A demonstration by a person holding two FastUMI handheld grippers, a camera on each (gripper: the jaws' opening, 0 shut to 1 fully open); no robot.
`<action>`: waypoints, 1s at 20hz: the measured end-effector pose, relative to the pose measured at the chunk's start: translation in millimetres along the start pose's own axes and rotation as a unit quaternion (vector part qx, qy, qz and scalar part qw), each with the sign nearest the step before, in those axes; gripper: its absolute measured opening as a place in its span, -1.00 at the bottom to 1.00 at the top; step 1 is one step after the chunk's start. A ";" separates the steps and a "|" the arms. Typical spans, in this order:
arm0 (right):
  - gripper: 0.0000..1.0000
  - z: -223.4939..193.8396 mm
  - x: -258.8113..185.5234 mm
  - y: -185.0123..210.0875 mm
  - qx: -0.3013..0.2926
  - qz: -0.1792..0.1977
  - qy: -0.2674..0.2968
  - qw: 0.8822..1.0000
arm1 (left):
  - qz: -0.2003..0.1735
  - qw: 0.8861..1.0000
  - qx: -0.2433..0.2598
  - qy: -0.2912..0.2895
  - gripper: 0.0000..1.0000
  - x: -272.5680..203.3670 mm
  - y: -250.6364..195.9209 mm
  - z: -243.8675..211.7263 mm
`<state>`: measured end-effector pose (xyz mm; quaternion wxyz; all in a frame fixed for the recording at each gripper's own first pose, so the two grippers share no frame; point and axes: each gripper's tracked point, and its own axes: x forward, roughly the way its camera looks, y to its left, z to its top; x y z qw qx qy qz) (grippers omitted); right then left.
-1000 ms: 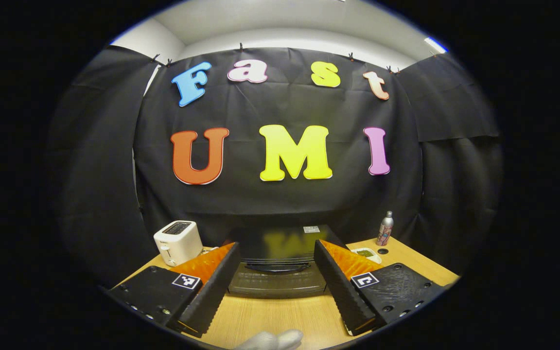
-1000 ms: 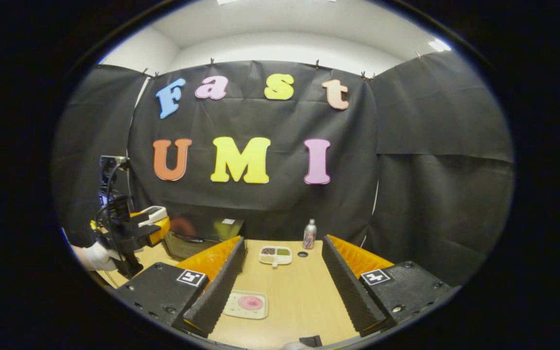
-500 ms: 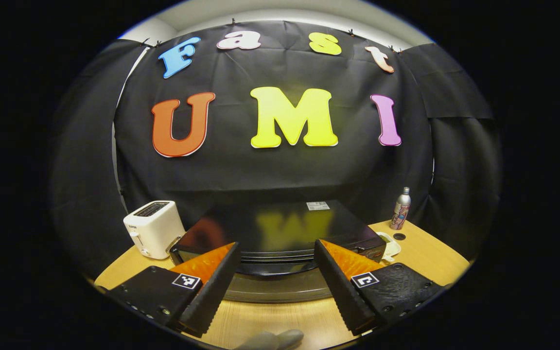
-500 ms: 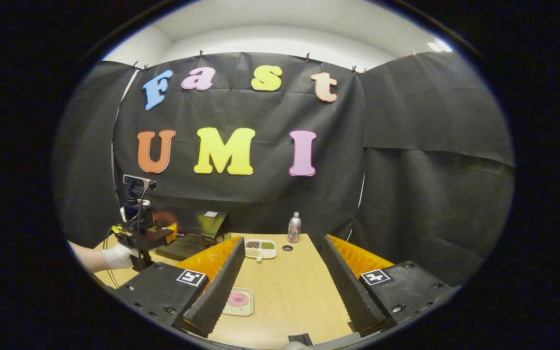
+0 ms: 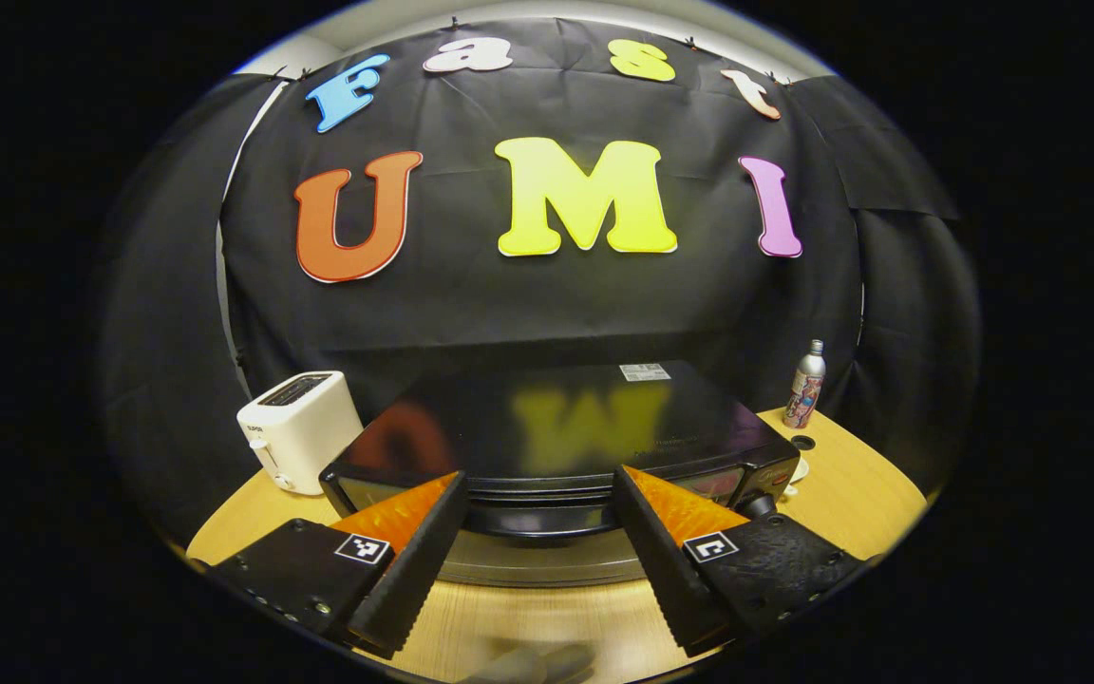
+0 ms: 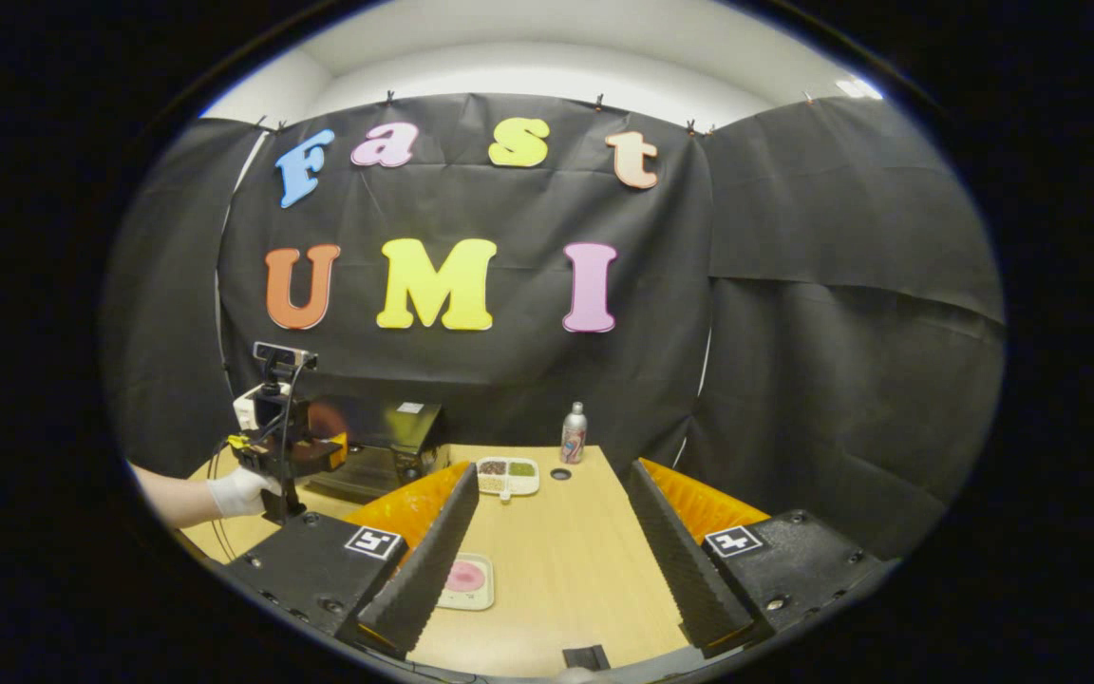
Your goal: Open the electric oven with the left hand, put the food in, and close the electric oven.
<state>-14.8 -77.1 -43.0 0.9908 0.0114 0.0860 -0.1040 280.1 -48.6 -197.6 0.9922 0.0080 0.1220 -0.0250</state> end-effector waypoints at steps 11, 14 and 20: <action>0.94 -9.6 -17.8 12.8 0.015 0.015 0.005 1.000 | -0.033 0.998 0.000 0.044 0.92 -31.2 -7.2 -16.7; 0.94 -13.2 -22.5 18.4 0.018 0.022 0.008 1.000 | -0.038 0.998 -0.003 0.054 0.92 -48.0 -9.2 -29.6; 0.94 -24.4 -28.7 23.8 0.020 0.031 0.018 0.999 | -0.031 0.997 -0.003 0.070 0.92 -73.7 -9.6 -55.5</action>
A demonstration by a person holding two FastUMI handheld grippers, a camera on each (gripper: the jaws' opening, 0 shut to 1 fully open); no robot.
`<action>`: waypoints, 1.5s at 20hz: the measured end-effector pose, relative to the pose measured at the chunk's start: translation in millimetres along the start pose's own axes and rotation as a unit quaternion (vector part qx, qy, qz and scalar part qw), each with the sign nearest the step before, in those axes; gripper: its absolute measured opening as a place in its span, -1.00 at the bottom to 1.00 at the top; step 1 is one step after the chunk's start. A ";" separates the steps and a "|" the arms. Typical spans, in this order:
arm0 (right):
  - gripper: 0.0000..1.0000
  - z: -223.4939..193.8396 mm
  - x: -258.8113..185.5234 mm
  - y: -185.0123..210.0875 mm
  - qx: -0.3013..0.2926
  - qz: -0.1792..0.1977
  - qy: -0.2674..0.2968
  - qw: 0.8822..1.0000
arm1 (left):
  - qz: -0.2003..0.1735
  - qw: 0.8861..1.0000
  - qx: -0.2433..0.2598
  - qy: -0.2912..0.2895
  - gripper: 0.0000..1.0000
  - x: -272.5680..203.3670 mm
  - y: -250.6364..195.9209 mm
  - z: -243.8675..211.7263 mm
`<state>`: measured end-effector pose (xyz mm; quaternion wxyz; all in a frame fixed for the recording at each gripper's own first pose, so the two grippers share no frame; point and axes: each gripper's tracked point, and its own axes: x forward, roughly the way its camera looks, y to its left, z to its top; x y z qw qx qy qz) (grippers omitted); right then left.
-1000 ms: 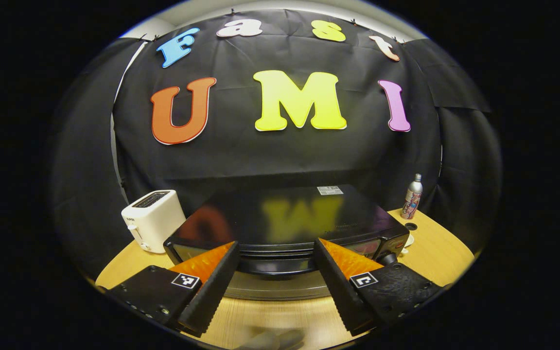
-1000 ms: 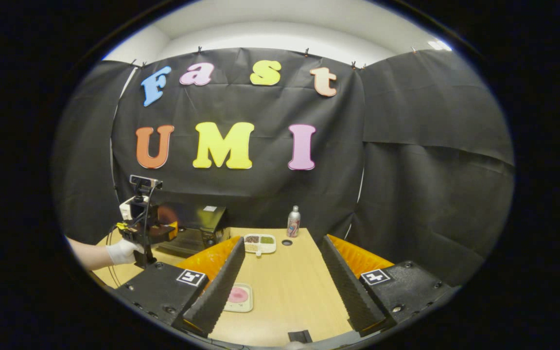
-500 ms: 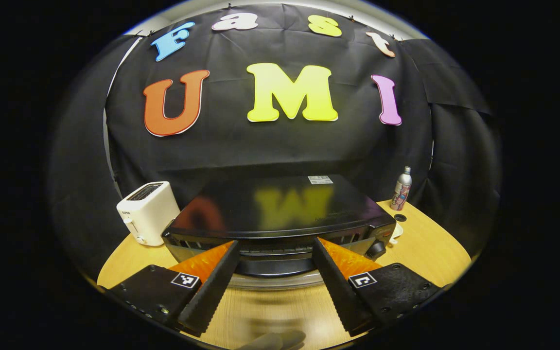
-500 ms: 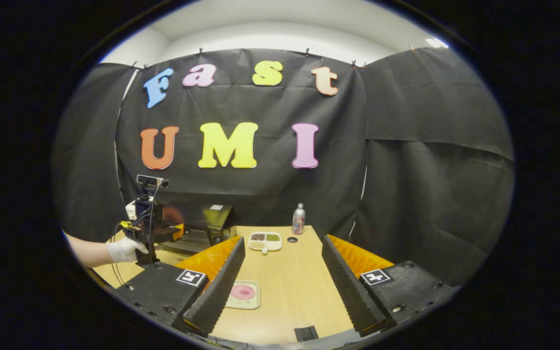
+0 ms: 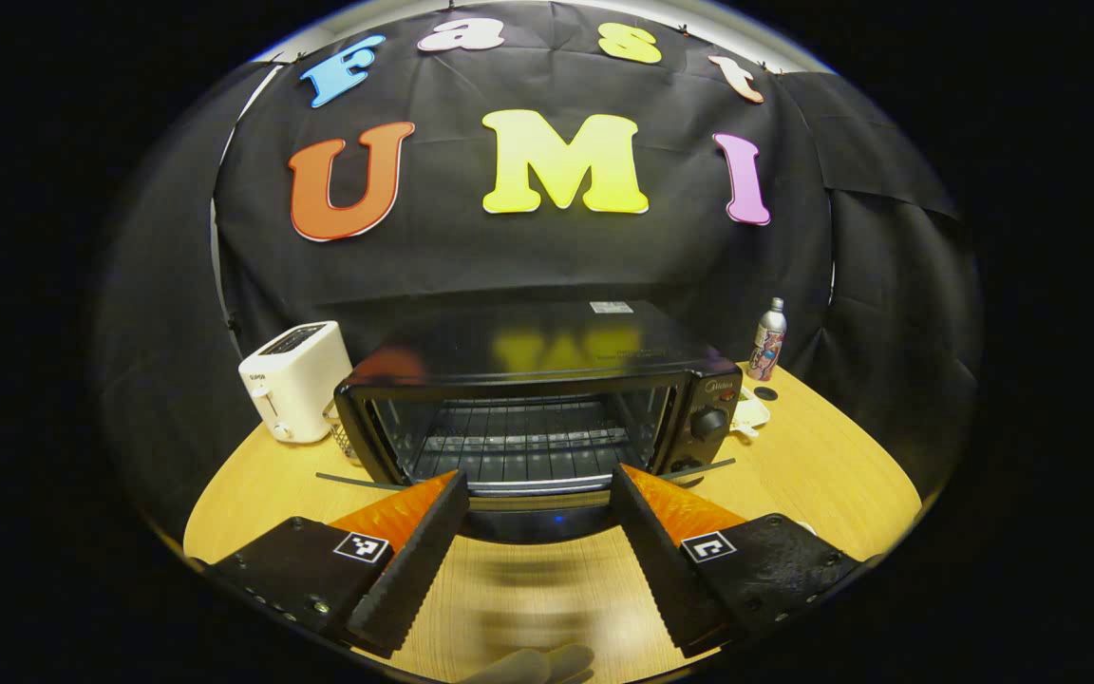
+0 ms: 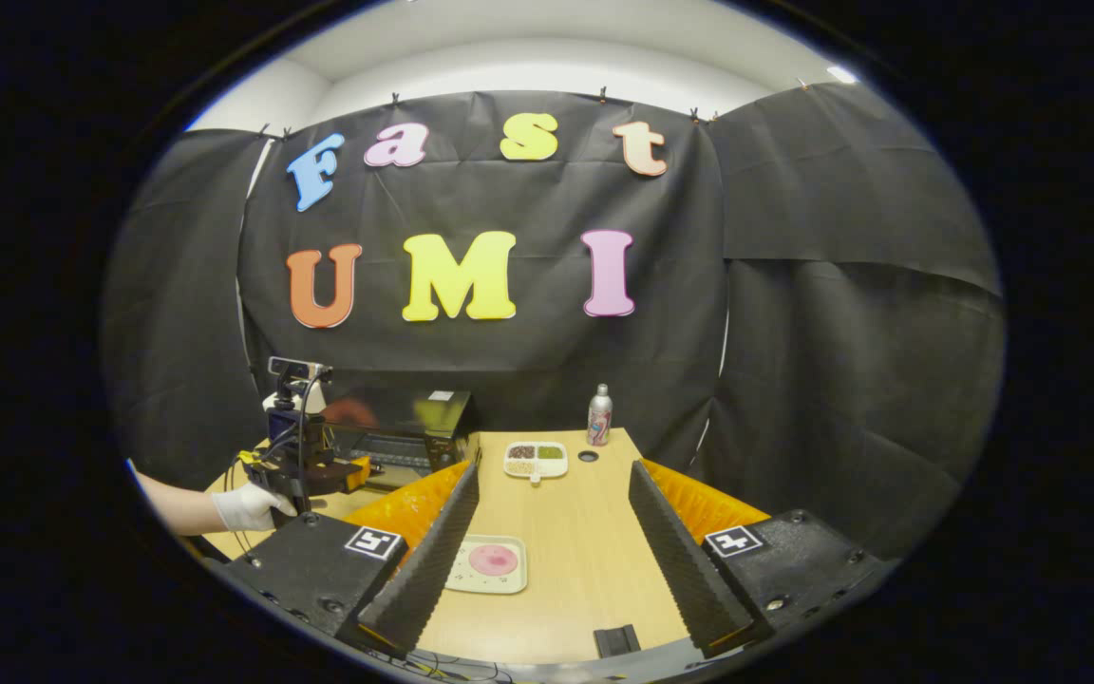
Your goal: Open the electric oven with the left hand, put the food in, and close the electric oven.
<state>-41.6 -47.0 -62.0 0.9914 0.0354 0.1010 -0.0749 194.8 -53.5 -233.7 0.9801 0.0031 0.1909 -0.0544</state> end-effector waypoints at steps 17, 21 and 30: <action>0.94 -28.9 8.6 1.9 -0.006 0.000 0.036 0.999 | 0.008 0.998 -0.003 0.061 0.92 -25.3 -9.6 -95.4; 0.94 -35.7 13.3 7.6 -0.006 0.004 0.043 0.999 | 0.007 0.996 -0.007 0.093 0.92 -23.2 -12.6 -122.4; 0.94 -48.2 20.7 6.0 -0.004 -0.001 0.061 0.998 | 0.007 0.993 -0.026 0.113 0.91 -18.2 -12.0 -140.3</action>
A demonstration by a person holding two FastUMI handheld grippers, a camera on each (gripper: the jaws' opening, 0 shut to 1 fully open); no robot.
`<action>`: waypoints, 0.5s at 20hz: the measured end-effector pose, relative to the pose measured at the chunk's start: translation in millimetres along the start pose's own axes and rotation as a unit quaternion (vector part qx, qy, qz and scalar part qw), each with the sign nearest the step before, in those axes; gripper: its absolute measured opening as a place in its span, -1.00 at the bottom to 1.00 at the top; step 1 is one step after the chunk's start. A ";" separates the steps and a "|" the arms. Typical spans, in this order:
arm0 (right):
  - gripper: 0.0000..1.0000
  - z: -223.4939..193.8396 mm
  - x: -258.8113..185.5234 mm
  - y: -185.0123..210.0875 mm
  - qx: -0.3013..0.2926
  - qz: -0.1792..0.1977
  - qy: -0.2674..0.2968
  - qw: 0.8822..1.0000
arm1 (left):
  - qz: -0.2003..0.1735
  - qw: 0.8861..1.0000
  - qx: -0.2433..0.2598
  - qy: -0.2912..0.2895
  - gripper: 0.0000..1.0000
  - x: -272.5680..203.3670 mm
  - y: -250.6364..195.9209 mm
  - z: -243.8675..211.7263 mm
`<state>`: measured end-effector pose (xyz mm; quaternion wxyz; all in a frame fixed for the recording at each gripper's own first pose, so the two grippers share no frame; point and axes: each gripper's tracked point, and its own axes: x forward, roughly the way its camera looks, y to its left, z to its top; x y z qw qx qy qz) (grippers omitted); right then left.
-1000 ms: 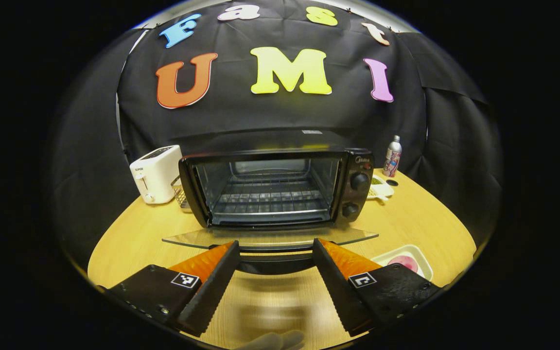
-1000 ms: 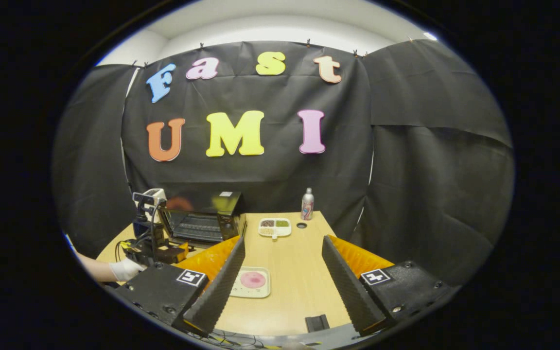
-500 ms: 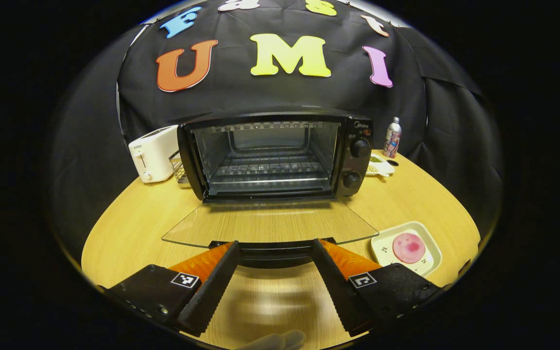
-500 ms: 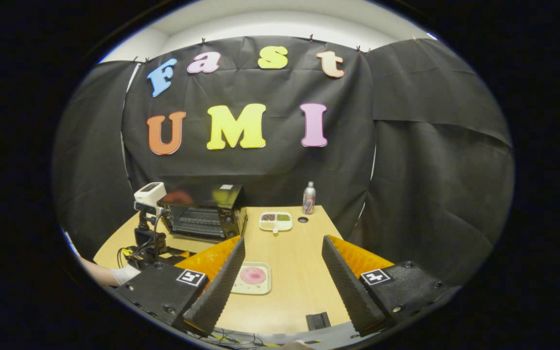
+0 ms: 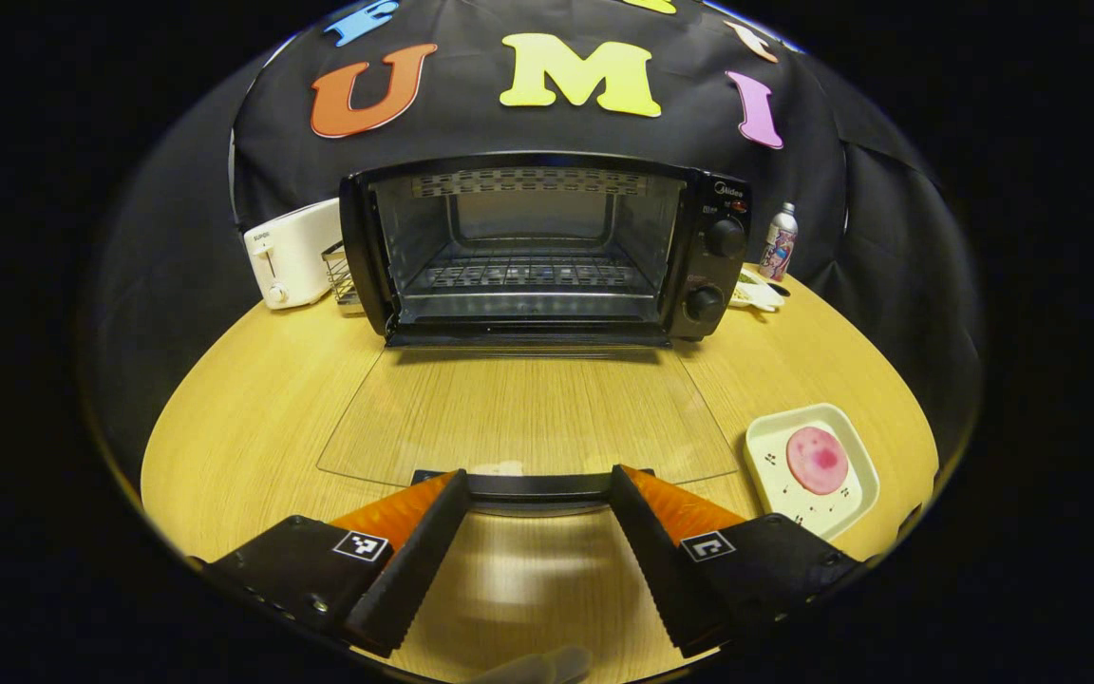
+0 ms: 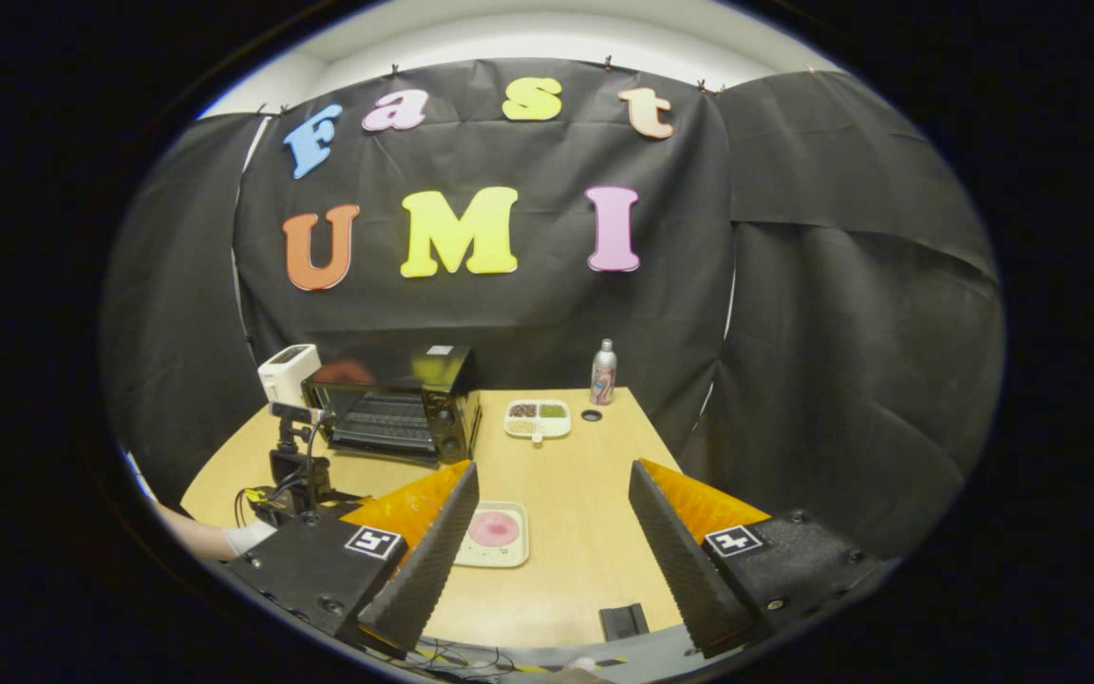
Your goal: Open the electric oven with the left hand, put the food in, and close the electric oven.
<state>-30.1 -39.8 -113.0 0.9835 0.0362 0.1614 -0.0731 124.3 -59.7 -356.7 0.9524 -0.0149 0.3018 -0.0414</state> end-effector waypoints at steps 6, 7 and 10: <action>0.94 -21.7 16.7 2.3 -0.004 0.005 0.021 1.000 | -0.023 0.998 -0.005 -0.053 0.92 -33.3 2.2 19.0; 0.94 -26.0 20.8 2.2 -0.007 0.006 0.026 1.000 | -0.024 0.998 -0.005 -0.063 0.91 -43.6 4.2 26.1; 0.94 -51.9 39.7 7.9 -0.020 0.026 0.057 0.998 | -0.022 0.995 -0.009 -0.097 0.91 -78.9 11.4 47.3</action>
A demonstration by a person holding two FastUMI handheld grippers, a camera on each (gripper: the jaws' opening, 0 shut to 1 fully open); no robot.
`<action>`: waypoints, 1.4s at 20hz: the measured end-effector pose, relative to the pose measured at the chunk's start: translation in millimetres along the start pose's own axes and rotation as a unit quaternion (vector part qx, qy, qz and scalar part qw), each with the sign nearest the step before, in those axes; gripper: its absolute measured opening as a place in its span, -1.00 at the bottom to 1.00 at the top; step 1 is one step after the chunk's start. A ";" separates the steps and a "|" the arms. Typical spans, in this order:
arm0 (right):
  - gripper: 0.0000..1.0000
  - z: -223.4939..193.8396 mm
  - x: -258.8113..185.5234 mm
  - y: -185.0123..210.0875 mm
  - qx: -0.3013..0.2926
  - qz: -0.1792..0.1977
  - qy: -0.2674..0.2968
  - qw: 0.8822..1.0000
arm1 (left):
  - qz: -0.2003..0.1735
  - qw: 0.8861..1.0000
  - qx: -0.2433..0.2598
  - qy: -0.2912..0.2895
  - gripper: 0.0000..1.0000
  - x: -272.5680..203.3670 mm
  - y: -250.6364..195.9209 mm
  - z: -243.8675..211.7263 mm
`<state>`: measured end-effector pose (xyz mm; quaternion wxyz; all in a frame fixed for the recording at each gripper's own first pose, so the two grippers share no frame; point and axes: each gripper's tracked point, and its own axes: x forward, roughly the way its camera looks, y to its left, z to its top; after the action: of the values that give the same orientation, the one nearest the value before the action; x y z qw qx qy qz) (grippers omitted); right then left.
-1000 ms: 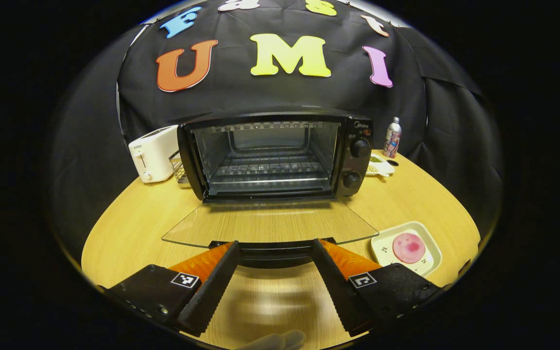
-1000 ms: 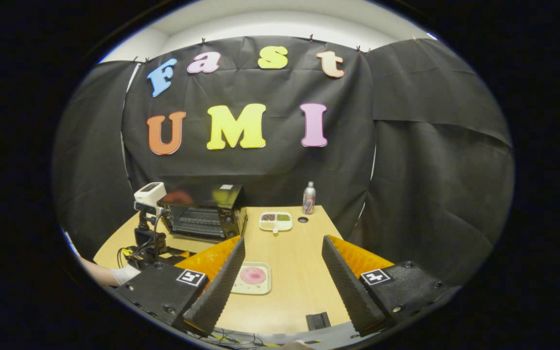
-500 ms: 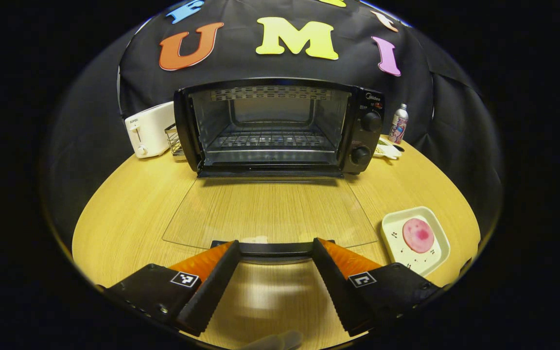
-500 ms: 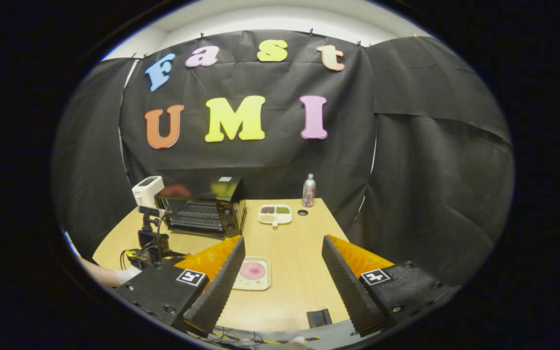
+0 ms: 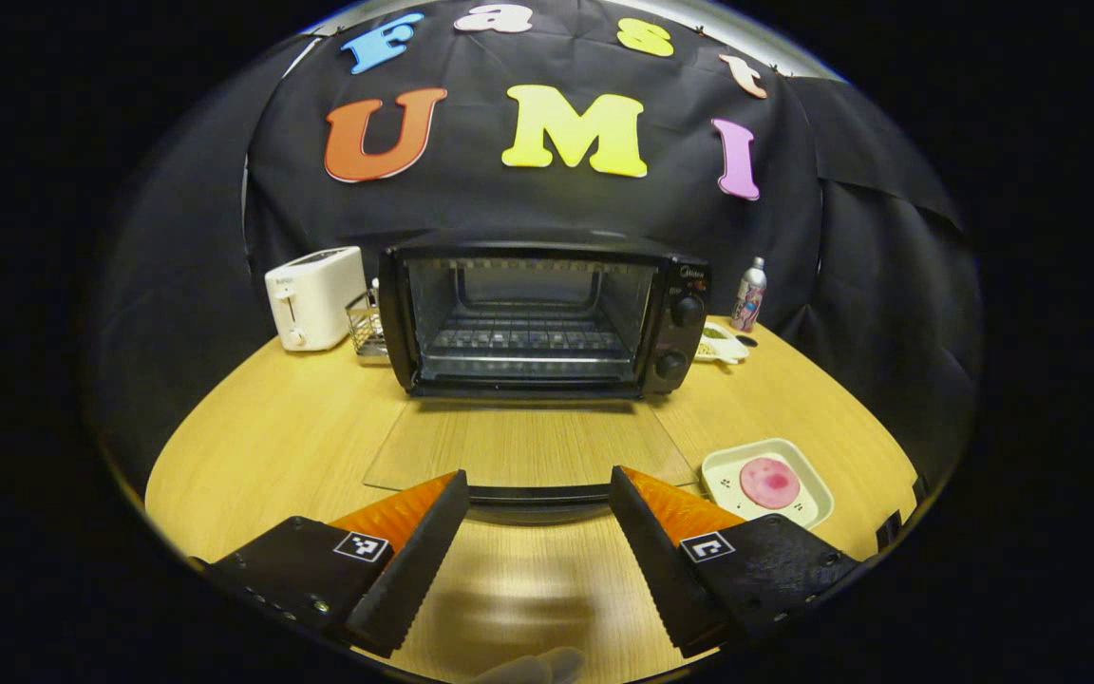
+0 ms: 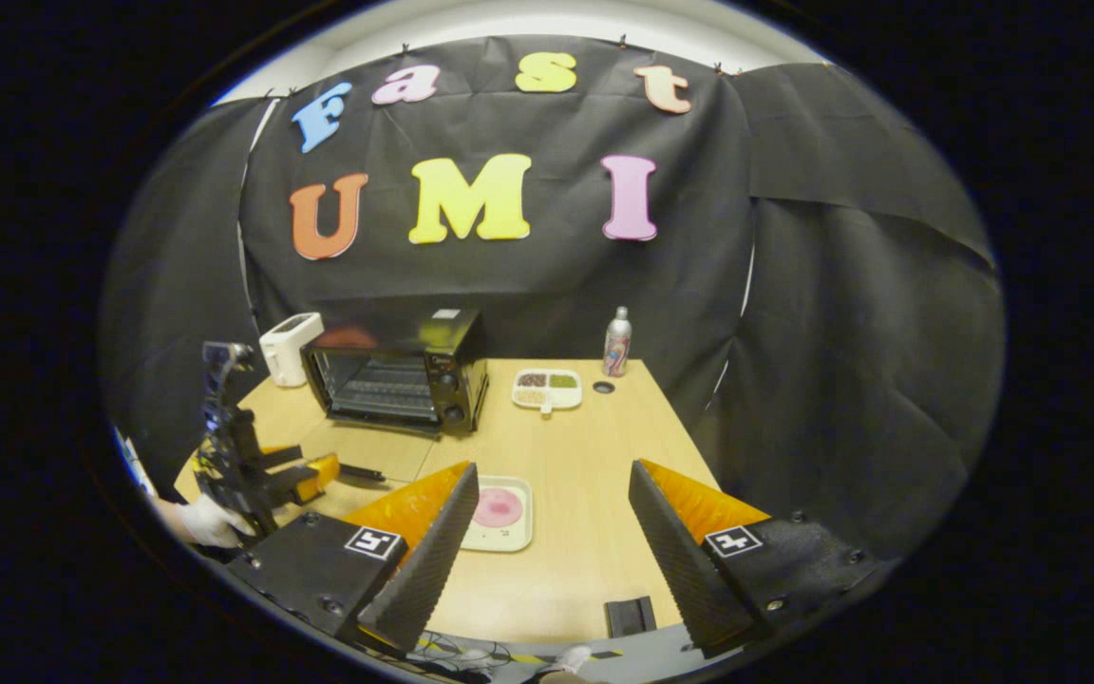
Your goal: Open the electric oven with the left hand, put the food in, and close the electric oven.
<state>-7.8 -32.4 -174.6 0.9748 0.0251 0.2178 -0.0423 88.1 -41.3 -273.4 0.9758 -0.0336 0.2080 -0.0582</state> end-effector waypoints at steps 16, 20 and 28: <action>0.67 -117.7 175.9 14.5 0.035 0.106 0.192 0.975 | 0.053 0.989 0.025 -0.139 0.90 -166.6 -25.3 145.1; 0.39 -141.6 214.0 12.4 0.058 0.125 0.249 0.959 | 0.053 0.987 0.019 -0.150 0.90 -174.3 -46.1 164.2; -0.58 -162.0 248.7 9.9 0.057 0.130 0.323 0.936 | 0.092 0.983 0.017 -0.156 0.90 -165.7 -59.4 181.8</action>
<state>148.8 -29.4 -426.9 0.8456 0.1207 0.5135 0.0824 6.4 -71.5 -35.7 0.9979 -0.0063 0.0549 0.0345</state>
